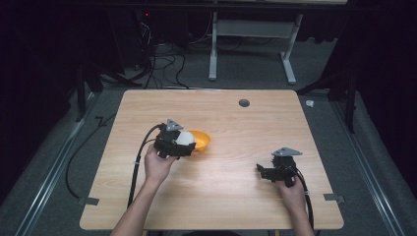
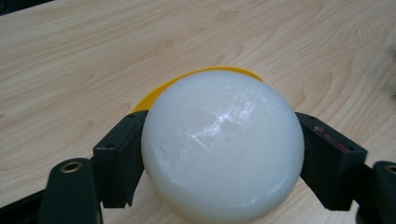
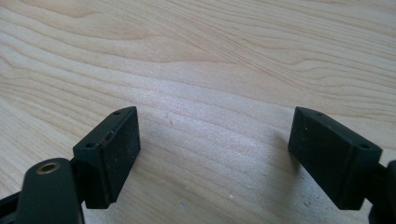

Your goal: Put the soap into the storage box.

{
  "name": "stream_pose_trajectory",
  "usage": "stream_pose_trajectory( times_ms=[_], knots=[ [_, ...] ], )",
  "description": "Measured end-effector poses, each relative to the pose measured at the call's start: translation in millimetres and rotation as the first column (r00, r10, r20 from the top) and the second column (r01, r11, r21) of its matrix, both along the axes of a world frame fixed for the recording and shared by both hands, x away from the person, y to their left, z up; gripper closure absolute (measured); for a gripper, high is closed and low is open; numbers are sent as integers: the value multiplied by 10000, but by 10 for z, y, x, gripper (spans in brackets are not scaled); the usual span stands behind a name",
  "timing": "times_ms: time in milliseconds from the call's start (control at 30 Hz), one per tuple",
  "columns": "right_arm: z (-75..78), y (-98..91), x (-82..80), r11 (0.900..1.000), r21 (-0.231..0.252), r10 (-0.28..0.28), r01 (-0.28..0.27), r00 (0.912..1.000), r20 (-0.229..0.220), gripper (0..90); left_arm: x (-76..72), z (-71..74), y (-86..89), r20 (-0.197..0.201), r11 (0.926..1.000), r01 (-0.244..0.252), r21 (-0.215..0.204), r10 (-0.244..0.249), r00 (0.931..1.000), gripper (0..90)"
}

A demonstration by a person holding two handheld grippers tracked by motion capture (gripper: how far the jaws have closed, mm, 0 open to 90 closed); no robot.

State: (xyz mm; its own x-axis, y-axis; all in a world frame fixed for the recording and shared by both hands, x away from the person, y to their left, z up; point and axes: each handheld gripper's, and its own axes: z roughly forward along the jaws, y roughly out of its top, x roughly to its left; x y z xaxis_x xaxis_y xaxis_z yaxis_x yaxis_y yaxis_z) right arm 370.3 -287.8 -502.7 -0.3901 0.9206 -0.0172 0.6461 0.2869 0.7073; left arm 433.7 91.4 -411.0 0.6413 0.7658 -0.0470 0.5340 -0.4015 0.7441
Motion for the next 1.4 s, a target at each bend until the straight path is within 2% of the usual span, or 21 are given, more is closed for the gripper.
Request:
stream_pose_trajectory(
  times_ms=[267, 367, 567, 800, 1033, 1400],
  knots=[
    [0, 0, 0, 10000, 0, 6, -6, 10000, 0, 175, 112, 10, -88, -77, 9999, 57, 135, -56, 10000, 244],
    [0, 0, 0, 10000, -1, 5, -5, 10000, 0, 174, 152, 1, -103, -175, 9999, 91, -62, -92, 9998, 244],
    [0, -1, 0, 10000, 0, 8, -8, 10000, 1, 175, 223, -33, -155, -119, 9993, -95, 370, 99, 9999, 244],
    [0, -1, 0, 10000, -1, 9, -9, 10000, 1, 174, 309, -102, -195, -307, 9992, -207, 339, 217, 9993, 244],
    [0, -1, -1, 10000, 2, 10, -10, 10000, -2, 174, 357, -189, -239, -363, 9973, -322, 658, 347, 9987, 244],
    [0, -1, -1, 10000, 0, 9, -9, 10000, -1, 174, 396, -272, -290, -463, 9963, -369, 780, 405, 9981, 244]
  ],
)
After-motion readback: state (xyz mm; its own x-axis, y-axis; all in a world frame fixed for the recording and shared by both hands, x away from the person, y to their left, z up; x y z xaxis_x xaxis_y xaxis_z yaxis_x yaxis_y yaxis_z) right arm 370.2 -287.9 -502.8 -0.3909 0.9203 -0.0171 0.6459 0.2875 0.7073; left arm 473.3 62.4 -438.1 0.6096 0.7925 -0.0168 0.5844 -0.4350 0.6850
